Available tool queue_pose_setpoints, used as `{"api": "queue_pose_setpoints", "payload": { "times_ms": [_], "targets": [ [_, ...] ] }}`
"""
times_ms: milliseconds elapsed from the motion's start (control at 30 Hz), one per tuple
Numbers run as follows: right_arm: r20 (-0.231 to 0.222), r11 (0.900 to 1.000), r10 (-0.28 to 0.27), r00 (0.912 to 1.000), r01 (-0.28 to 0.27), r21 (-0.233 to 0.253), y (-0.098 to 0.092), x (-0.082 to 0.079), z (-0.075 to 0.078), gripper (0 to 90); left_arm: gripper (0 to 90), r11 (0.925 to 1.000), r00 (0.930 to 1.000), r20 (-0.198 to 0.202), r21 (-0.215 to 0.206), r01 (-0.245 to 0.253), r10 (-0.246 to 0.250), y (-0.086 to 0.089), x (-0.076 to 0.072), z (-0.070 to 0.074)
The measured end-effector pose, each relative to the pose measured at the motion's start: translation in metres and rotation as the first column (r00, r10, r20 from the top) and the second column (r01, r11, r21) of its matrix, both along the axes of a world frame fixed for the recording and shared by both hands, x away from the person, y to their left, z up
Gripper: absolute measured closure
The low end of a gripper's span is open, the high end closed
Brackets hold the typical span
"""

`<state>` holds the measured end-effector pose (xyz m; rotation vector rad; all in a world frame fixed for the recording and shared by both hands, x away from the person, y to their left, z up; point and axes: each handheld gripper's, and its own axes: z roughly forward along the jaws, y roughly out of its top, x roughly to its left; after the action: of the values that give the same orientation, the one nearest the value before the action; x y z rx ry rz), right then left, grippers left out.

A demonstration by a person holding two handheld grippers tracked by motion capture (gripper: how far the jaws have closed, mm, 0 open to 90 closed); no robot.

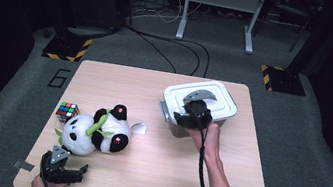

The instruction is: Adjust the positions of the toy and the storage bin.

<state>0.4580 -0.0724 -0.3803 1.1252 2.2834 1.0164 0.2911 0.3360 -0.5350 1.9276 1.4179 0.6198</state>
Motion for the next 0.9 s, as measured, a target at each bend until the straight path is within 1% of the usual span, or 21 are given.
{"api": "queue_pose_setpoints", "payload": {
  "times_ms": [33,67,100,133,167,200,233,300,367,400,467,500,567,600,633,667,700,733,800,867,900],
  "targets": [
    [0.005,1.0,-0.028,0.9996,0.028,0.012,-0.014,0.001,0.005,36.4,0.1,1.0,1.0,-0.001,0.001,0.003,-0.003,0.0,0.0,0.0],
    [0.005,1.0,-0.028,0.9996,0.028,0.012,-0.014,0.001,0.005,36.4,0.1,1.0,1.0,-0.001,0.001,0.003,-0.003,0.0,0.0,0.0],
    [0.016,0.998,-0.066,0.9977,0.066,0.021,-0.032,0.004,0.009,34.2,0.0,1.0,1.0,-0.002,0.002,0.005,-0.005,0.0,0.0,0.0],
    [0.023,0.996,-0.091,0.9956,0.09,0.027,-0.041,0.005,0.011,33.0,0.0,1.0,1.0,-0.002,0.002,0.006,-0.006,0.0,0.0,0.0],
    [0.03,0.992,-0.124,0.9919,0.123,0.027,-0.051,0.007,0.014,33.9,0.0,1.0,1.0,-0.002,0.001,0.007,-0.007,0.0,0.0,0.0],
    [0.03,0.992,-0.124,0.9919,0.123,0.027,-0.051,0.007,0.014,33.9,0.0,1.0,1.0,-0.002,0.001,0.007,-0.007,0.0,0.0,0.0],
    [0.046,0.983,-0.18,0.9825,0.179,0.04,-0.07,0.009,0.018,35.1,0.0,0.9999,0.9999,-0.004,0.004,0.015,-0.015,0.001,0.0,0.0],
    [0.05,0.973,-0.228,0.9725,0.225,0.046,-0.087,0.014,0.021,36.7,0.0,0.9998,0.9998,-0.004,0.001,0.018,-0.018,0.0,0.0,0.0],
    [0.049,0.964,-0.264,0.9632,0.263,0.026,-0.1,0.019,0.021,37.5,0.0,0.9999,0.9998,-0.004,-0.001,0.017,-0.017,0.0,0.0,0.0],
    [0.049,0.964,-0.264,0.9632,0.263,0.026,-0.1,0.019,0.021,37.5,0.0,0.9999,0.9998,-0.004,-0.001,0.017,-0.017,0.0,0.0,0.0],
    [0.045,0.957,-0.29,0.9561,0.29,0.003,-0.11,0.026,0.019,39.0,0.0,0.9999,0.9999,-0.002,0.0,0.016,-0.016,0.0,0.0,0.0],
    [0.033,0.951,-0.31,0.9503,0.31,-0.014,-0.115,0.031,0.016,41.2,0.0,0.9999,0.9999,-0.003,-0.001,0.015,-0.015,0.0,0.0,0.0],
    [0.013,0.944,-0.329,0.9443,0.329,-0.02,-0.12,0.038,0.011,43.8,0.0,0.9999,0.9999,-0.002,-0.002,0.015,-0.015,0.0,0.0,0.0],
    [0.013,0.944,-0.329,0.9443,0.329,-0.02,-0.12,0.038,0.011,43.8,0.0,0.9999,0.9999,-0.002,-0.002,0.015,-0.015,0.0,0.0,0.0],
    [0.0,0.938,-0.345,0.9385,0.345,-0.013,-0.126,0.045,0.007,47.0,0.0,0.9999,0.9999,-0.002,0.002,0.016,-0.016,0.0,0.0,0.0],
    [0.0,0.938,-0.345,0.9385,0.345,-0.013,-0.126,0.045,0.007,47.0,0.0,0.9999,0.9999,-0.002,0.002,0.016,-0.016,0.0,0.0,0.0],
    [-0.011,0.934,-0.358,0.9337,0.358,-0.01,-0.13,0.051,0.004,50.0,0.0,0.9999,0.9999,-0.002,0.002,0.015,-0.015,0.0,0.0,0.0],
    [-0.011,0.934,-0.358,0.9337,0.358,-0.01,-0.13,0.051,0.004,50.0,0.0,0.9999,0.9999,-0.002,0.002,0.015,-0.015,0.0,0.0,0.0],
    [-0.032,0.93,-0.367,0.9297,0.367,-0.006,-0.135,0.06,0.001,53.5,0.0,0.9999,0.9999,-0.001,0.0,0.014,-0.014,0.0,0.0,0.0],
    [-0.03,0.929,-0.369,0.9289,0.369,-0.002,-0.136,0.062,0.0,54.7,0.0,0.9999,0.9999,-0.001,0.002,0.014,-0.014,0.0,0.0,0.0],
    [-0.035,0.927,-0.375,0.9262,0.375,-0.012,-0.137,0.066,-0.001,56.0,0.0,0.9999,0.9999,-0.001,0.001,0.013,-0.013,0.0,0.0,0.0]
  ]
}}
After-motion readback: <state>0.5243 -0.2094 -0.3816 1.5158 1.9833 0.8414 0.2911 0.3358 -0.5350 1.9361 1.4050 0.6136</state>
